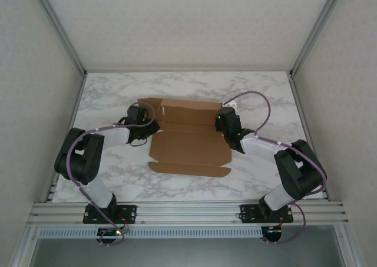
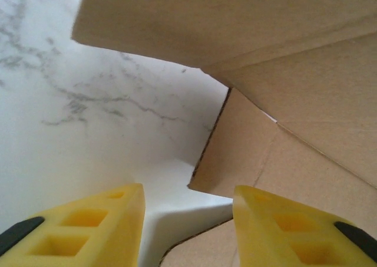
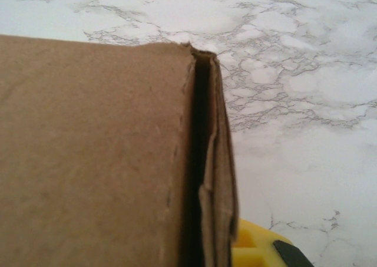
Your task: Fold the paper box
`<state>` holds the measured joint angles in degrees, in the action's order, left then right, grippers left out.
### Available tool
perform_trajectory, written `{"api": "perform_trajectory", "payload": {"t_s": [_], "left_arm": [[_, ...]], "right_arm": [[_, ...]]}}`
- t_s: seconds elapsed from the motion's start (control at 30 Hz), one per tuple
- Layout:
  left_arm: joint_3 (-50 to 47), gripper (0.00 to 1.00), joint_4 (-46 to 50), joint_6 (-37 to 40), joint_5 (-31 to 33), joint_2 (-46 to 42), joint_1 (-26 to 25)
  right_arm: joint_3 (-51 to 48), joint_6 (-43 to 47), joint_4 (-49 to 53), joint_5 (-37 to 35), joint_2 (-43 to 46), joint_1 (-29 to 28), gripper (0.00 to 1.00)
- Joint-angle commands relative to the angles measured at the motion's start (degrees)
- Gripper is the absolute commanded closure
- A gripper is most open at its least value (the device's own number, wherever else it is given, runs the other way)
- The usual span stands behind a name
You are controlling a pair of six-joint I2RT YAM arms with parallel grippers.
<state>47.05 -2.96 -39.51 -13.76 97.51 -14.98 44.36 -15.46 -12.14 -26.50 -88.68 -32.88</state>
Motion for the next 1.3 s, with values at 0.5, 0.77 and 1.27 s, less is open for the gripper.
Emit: {"api": "perform_trajectory", "payload": {"t_s": [0.5,0.77,1.27], "left_arm": [[-1.46,0.58,-20.28,1.98,1.48,2.09,-1.99],[-2.41,0.61,-22.27,2.69,-1.01,1.59,-3.46],[-0.32,0.62,-20.53,-0.74,-6.44,9.79,-5.41]], "right_arm": [[-0.96,-0.61,4.09,7.07,-1.75,-0.27,1.00],[-0.71,-1.04,4.33,8.04,-2.37,-0.28,1.00],[0.87,-0.29,6.68,7.59,-3.05,-0.33,1.00]]}}
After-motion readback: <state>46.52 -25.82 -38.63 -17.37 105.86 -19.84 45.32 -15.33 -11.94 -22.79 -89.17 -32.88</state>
